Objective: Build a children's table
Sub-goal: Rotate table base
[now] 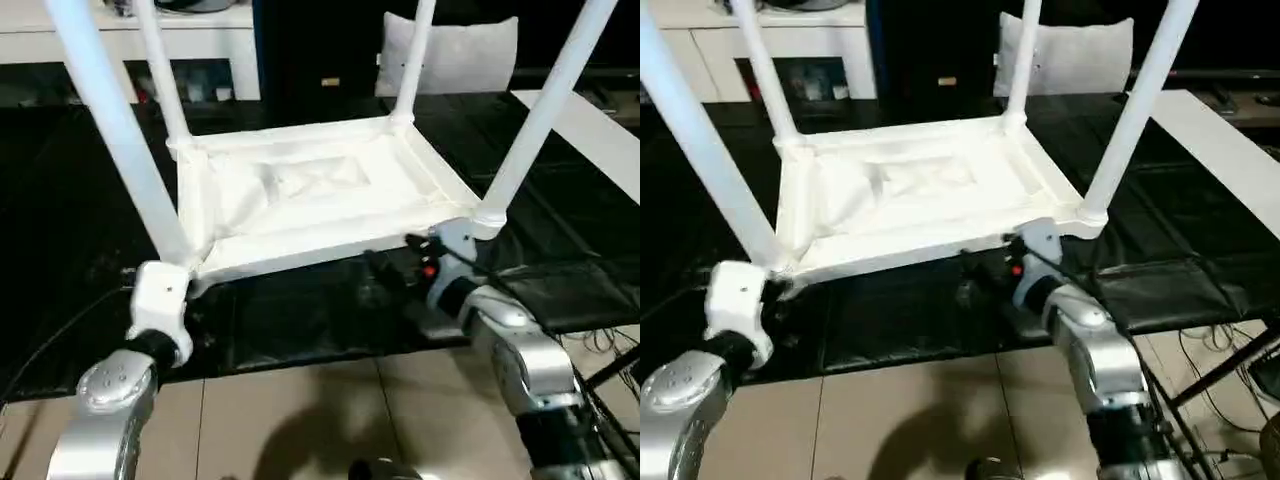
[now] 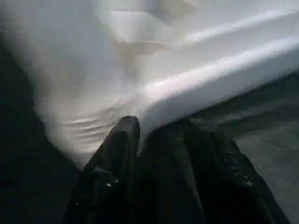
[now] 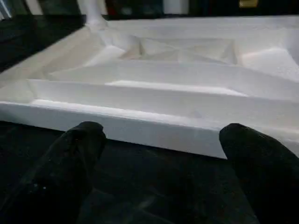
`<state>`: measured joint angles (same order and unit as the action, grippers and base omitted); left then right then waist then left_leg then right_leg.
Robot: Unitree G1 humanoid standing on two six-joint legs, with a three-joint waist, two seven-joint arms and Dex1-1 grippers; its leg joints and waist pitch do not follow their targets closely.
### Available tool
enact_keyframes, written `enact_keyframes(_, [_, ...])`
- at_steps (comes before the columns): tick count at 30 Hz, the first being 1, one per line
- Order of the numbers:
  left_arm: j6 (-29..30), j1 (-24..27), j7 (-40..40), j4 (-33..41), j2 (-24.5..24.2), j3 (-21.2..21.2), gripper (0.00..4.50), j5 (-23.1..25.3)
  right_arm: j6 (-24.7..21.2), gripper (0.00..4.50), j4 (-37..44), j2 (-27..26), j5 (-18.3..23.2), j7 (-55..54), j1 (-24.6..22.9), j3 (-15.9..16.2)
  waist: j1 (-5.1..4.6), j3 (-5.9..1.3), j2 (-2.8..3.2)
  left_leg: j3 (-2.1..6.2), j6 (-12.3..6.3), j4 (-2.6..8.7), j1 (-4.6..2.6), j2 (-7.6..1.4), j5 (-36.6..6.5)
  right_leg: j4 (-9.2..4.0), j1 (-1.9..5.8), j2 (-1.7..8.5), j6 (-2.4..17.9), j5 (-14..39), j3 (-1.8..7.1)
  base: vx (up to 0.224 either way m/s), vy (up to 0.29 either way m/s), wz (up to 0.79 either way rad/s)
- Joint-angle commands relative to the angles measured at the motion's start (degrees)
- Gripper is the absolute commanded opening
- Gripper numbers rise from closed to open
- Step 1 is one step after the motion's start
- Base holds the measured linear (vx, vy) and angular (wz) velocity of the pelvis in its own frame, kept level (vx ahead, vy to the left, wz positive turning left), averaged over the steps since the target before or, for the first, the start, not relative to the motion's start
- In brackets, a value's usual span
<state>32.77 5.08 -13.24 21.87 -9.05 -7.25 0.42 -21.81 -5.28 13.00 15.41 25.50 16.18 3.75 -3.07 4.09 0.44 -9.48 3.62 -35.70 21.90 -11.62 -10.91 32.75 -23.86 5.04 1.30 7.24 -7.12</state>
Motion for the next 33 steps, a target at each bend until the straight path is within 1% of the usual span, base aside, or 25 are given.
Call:
enact_keyframes(1, [-0.3, 0.5, 3.4, 2.2, 0.6, -1.2, 2.18, 1.6, -2.2, 4.50, 2.4, -0.1, 0.0, -0.3, -1.0, 0.3, -0.44, -3.40, 0.41, 0.78, -1.77, 4.20, -1.18, -0.63, -24.8, -6.74, 1.80, 1.80, 0.0, 36.9, 1.11, 0.000, 0.000, 0.00])
enact_keyframes(5, [-0.6, -0.3, 7.0, 3.6, 2.9, -2.3, 2.18, 2.2, -5.4, 4.50, 4.6, -0.1, 0.1, -0.1, -1.8, 1.5, -0.94, -3.08, 1.03, 1.34, -1.59, 4.50, -1.40, -0.76, -27.4, -7.65, 2.03, 1.62, -1.7, 37.7, 0.18, 0.000, 0.000, 0.00])
enact_keyframes(7, [-1.8, -2.7, 6.3, 1.4, 1.7, -2.2, 2.18, 1.4, -7.8, 4.50, 5.5, -0.3, 1.5, 0.2, -1.9, 1.7, -1.41, -2.76, 1.64, 1.89, -1.27, 4.82, -2.38, -1.13, -31.6, -8.33, 2.22, 1.59, -1.7, 37.0, -0.80, 0.000, 0.000, 0.00])
enact_keyframes(11, [-3.3, -7.9, 6.0, -3.5, -0.1, -4.4, 2.18, 0.1, -6.9, 4.50, 4.9, -0.1, -0.2, -0.3, -1.7, 2.7, -2.08, -2.00, 2.02, 3.06, 0.25, 6.58, -2.33, -2.06, -39.2, -7.41, 3.55, 1.35, -1.8, 34.4, -1.59, 0.000, 0.000, 0.00])
enact_keyframes(13, [-4.2, -10.5, 5.2, -6.1, -1.0, -5.3, 2.18, -0.9, -7.2, 4.50, 4.2, -0.4, -1.1, -1.0, -1.4, 2.8, -1.76, -1.42, 2.35, 3.26, 1.72, 8.67, -1.76, -3.21, -45.4, -4.45, 4.89, 0.99, -1.4, 33.7, -1.01, 0.000, 0.000, 0.00])
enact_keyframes(14, [-4.8, -11.9, 5.1, -7.5, -1.4, -6.0, 2.18, -1.3, -7.4, 4.50, 3.8, -0.6, -1.5, -1.4, -1.2, 2.8, -0.66, -1.24, 2.49, 2.62, 2.11, 10.76, -0.64, -4.06, -47.8, 0.01, 6.01, 0.35, -0.5, 30.8, 0.15, -0.066, -0.034, 0.09])
enact_keyframes(15, [-4.9, -13.2, 4.8, -9.0, -1.9, -6.4, 2.18, -1.8, -7.6, 4.50, 3.3, -0.9, -1.8, -1.8, -1.0, 2.7, 1.17, -1.09, 1.98, 1.32, 2.53, 11.98, -0.29, -4.61, -48.1, 4.00, 5.82, 0.37, 1.1, 27.2, 2.47, -0.066, -0.034, 0.09])
enact_keyframes(16, [-4.8, -13.9, 4.4, -9.7, -2.1, -6.6, 2.18, -2.2, -7.6, 4.50, 3.0, -1.1, -2.0, -2.1, -0.9, 2.6, 1.17, -1.09, 1.98, 1.32, 2.53, 11.98, -0.29, -4.61, -48.1, 4.00, 5.82, 0.37, 1.1, 27.2, 2.47, -0.063, -0.087, 0.16])
enact_keyframes(17, [-5.3, -14.9, 3.9, -10.9, -2.6, -6.8, 2.18, -2.5, -7.4, 4.50, 2.5, -1.2, -2.2, -2.3, -0.7, 2.6, 1.49, -1.40, -0.07, -0.04, 2.54, 5.00, -5.05, -0.30, -41.7, -4.72, -0.21, 0.57, -2.8, 46.6, 2.56, 0.063, -0.114, 0.12])
enact_keyframes(18, [-5.9, -16.1, 1.7, -12.4, -3.2, -6.9, 2.18, -4.1, -7.2, 4.50, 2.0, -1.4, -2.4, -2.5, -0.4, 2.7, -0.38, -0.87, -1.59, -0.59, 0.33, -8.53, -10.15, 5.41, -22.9, -12.87, -7.62, 4.11, -6.0, 69.5, 0.83, 0.063, -0.114, 0.12])
enact_keyframes(19, [-6.2, -17.0, -0.6, -13.8, -3.8, -6.8, 2.18, -5.7, -7.1, 4.50, 1.8, -1.6, -2.5, -2.8, -0.3, 2.9, -0.08, -1.09, -0.11, 1.20, -1.30, -5.29, -4.69, 3.66, -17.1, -11.70, 0.37, 7.42, -6.9, 67.5, -0.05, 0.094, -0.014, -0.23])
enact_keyframes(20, [-6.1, -17.1, -1.1, -13.9, -3.9, -6.7, 2.18, -5.9, -7.1, 4.50, 1.8, -1.6, -2.5, -2.8, -0.3, 2.9, -0.46, -1.43, 0.59, 1.53, -1.00, -3.14, -4.49, 2.23, -19.8, -11.09, 2.00, 6.88, -8.1, 62.1, -2.58, 0.057, 0.072, -0.40])
enact_keyframes(21, [-6.1, -17.5, -3.9, -14.6, -4.7, -6.1, 2.18, -7.3, -7.1, 4.50, 1.6, -1.8, -2.6, -3.2, -0.2, 3.0, 0.55, -1.33, 4.76, 6.86, -0.72, 8.29, 1.65, -5.49, -42.2, 6.27, 9.46, 2.50, -2.6, 25.8, -1.99, 0.057, 0.072, -0.40])
enact_keyframes(22, [-5.9, -17.6, -4.6, -14.8, -5.1, -5.7, 2.18, -7.5, -7.0, 4.50, 1.6, -1.9, -2.6, -3.3, -0.2, 3.1, 0.55, -1.33, 4.76, 6.86, -0.72, 8.29, 1.65, -5.49, -42.2, 6.27, 9.46, 2.50, -2.6, 25.8, -1.99, 0.000, 0.000, 0.00])
enact_keyframes(23, [-6.0, -17.6, -4.8, -14.8, -5.3, -5.5, 2.18, -7.4, -6.9, 4.50, 1.8, -1.9, -2.8, -3.4, -0.3, 3.2, 3.67, -1.24, 5.47, 3.46, -0.42, 10.81, -0.42, -4.82, -48.2, 7.76, 5.56, 0.50, 2.2, 8.0, -0.06, 0.011, -0.056, 0.06])
enact_keyframes(24, [-6.0, -17.6, -5.4, -14.8, -5.7, -4.9, 2.18, -7.5, -6.8, 4.50, 2.3, -2.1, -2.9, -3.5, -0.6, 3.3, 2.28, -1.61, 1.66, 3.59, 3.11, 5.06, -4.26, -0.40, -38.4, -1.50, 3.89, 3.98, -1.6, 38.4, 4.18, 0.011, -0.056, 0.06])
enact_keyframes(25, [-6.0, -17.6, -5.4, -14.8, -5.8, -4.7, 2.18, -7.4, -6.7, 4.50, 2.6, -2.2, -2.8, -3.6, -0.8, 3.2, 2.26, -1.39, -0.19, 2.12, 2.78, 0.10, -6.33, 2.39, -29.0, -6.46, 0.12, 5.04, -4.1, 54.6, 3.19, 0.042, -0.072, 0.03])
enact_keyframes(26, [-6.0, -17.9, -5.1, -14.9, -5.7, -4.3, 2.18, -7.3, -6.6, 4.50, 3.2, -2.5, -2.7, -3.5, -1.2, 3.1, 1.99, -0.54, -0.28, 1.65, 1.62, -4.81, -8.90, 3.73, -22.6, -10.11, -3.02, 6.66, -4.7, 66.1, 2.66, 0.000, 0.000, 0.00])
enact_keyframes(27, [-6.1, -18.4, -4.4, -15.3, -5.5, -4.4, 2.18, -7.1, -6.7, 4.50, 3.3, -2.6, -2.7, -3.6, -1.4, 3.1, 1.76, -1.66, -0.67, 2.31, -0.45, -3.55, -4.33, 3.44, -13.7, -8.34, 2.15, 7.79, -6.0, 65.9, 1.62, 0.000, 0.000, 0.00])
enact_keyframes(28, [-6.2, -18.9, -3.5, -16.0, -5.5, -4.5, 2.18, -6.6, -6.5, 4.50, 3.5, -2.6, -2.6, -3.4, -1.5, 3.1, 2.54, -2.57, 0.58, 2.64, -0.63, -0.76, -2.78, 2.56, -11.8, -6.89, 4.13, 7.25, -5.4, 59.3, 2.39, 0.061, -0.006, -0.23])
enact_keyframes(29, [-6.3, -19.3, -2.8, -16.5, -5.5, -4.6, 2.18, -6.1, -6.4, 4.50, 3.6, -2.7, -2.5, -3.2, -1.6, 3.1, 2.11, -2.82, 1.40, 3.80, -0.19, 2.19, -1.16, 0.76, -12.2, -5.16, 4.97, 4.96, -3.3, 45.6, 1.06, 0.085, 0.017, -0.11])
enact_keyframes(30, [-6.5, -19.6, -2.5, -17.3, -5.7, -4.7, 2.18, -5.9, -6.2, 4.50, 3.6, -2.7, -2.5, -3.0, -1.6, 3.2, 1.95, -3.52, 2.19, 4.49, 0.05, 3.37, -0.94, -0.71, -11.4, -3.77, 5.41, 4.10, 0.4, 30.6, 1.43, 0.085, 0.017, -0.11])
enact_keyframes(31, [-6.7, -20.4, -1.8, -19.0, -6.0, -5.3, 2.18, -5.6, -6.2, 4.50, 3.6, -2.6, -2.5, -2.9, -1.6, 3.3, 1.74, -3.56, 2.31, 4.54, -0.70, 4.15, -0.80, -0.95, -11.4, -2.99, 5.33, 3.47, 4.3, 21.5, 1.80, 0.000, 0.000, 0.00])
enact_keyframes(32, [-6.7, -20.4, -1.8, -19.0, -6.0, -5.3, 2.18, -5.6, -6.2, 4.50, 3.6, -2.6, -2.5, -2.9, -1.6, 3.3, 1.41, -3.40, 2.08, 4.32, -0.92, 4.52, -0.63, -0.87, -13.9, -3.05, 5.36, 3.31, 5.1, 21.9, 1.79, 0.000, 0.000, 0.00])
enact_keyframes(33, [-6.7, -20.8, -1.6, -19.9, -6.2, -5.8, 2.18, -5.7, -6.2, 4.50, 3.5, -2.5, -2.6, -2.9, -1.6, 3.3, 0.87, -2.96, 1.93, 4.06, -0.23, 4.61, -0.69, -0.51, -20.6, -3.64, 4.80, 3.15, 4.8, 29.0, 1.53, 0.000, 0.000, 0.00])
